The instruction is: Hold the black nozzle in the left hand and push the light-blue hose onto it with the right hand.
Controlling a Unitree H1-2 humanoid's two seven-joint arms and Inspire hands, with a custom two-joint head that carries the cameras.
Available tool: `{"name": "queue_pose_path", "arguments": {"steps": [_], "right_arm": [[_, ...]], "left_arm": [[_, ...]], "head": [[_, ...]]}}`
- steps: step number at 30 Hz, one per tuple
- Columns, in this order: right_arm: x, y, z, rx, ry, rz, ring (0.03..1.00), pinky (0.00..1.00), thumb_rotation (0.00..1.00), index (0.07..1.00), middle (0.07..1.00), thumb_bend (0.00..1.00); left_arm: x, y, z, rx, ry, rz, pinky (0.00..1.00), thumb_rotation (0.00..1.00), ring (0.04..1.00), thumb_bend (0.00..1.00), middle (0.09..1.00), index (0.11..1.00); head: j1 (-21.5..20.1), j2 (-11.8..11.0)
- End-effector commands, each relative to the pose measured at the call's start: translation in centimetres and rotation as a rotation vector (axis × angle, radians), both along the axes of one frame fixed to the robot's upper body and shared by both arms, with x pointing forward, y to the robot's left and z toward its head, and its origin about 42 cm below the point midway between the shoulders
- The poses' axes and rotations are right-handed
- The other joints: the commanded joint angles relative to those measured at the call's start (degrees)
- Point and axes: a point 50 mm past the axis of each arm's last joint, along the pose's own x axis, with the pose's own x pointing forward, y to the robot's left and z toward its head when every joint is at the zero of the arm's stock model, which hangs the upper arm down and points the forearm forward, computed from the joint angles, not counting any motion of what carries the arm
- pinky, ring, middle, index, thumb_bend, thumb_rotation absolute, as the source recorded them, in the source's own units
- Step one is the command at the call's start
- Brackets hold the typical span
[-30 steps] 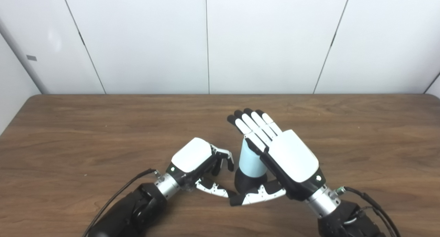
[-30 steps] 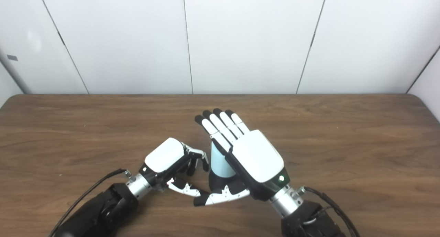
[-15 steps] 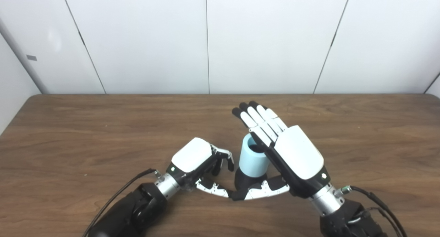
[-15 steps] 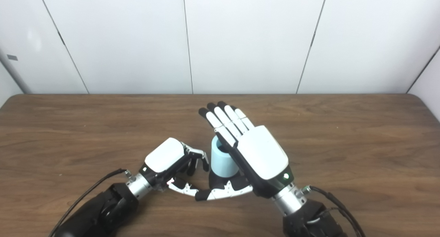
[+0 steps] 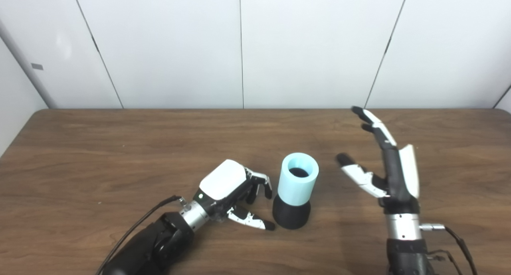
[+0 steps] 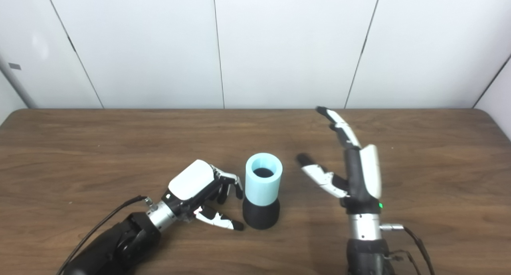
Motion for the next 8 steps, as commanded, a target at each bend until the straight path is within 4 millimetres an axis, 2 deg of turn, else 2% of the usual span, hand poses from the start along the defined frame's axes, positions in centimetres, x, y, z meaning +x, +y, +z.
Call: {"name": "queue_pose_path", "arguments": {"steps": [1, 3, 7, 8], "right_arm": [[0.6, -0.1, 0.3, 0.035, -0.042, 0.003, 0.740, 0.64, 0.58, 0.736, 0.776, 0.39], [0.7, -0.3, -0.3, 0.055, -0.026, 0.004, 0.720, 0.61, 0.54, 0.724, 0.760, 0.37], [1.0, -0.8, -1.3, 0.083, 0.021, 0.005, 0.725, 0.63, 0.53, 0.726, 0.757, 0.37], [1.1, -0.9, -1.5, 0.091, 0.031, 0.003, 0.728, 0.63, 0.53, 0.725, 0.758, 0.38]], "left_arm": [[-3.1, 1.0, -3.8, 0.027, 0.139, 0.008, 0.24, 0.00, 0.309, 0.52, 0.452, 0.503], [-3.0, 1.4, -3.1, 0.016, 0.143, 0.022, 0.29, 0.00, 0.368, 0.52, 0.462, 0.502], [-2.7, 2.9, -0.9, 0.017, 0.218, 0.081, 0.40, 0.00, 0.471, 0.52, 0.483, 0.496], [-2.7, 3.4, -0.3, 0.021, 0.247, 0.100, 0.42, 0.03, 0.500, 0.52, 0.525, 0.494]], "head": [[-0.01, 0.04], [-0.13, -0.13], [-0.11, -0.29], [-0.04, -0.32]]}}
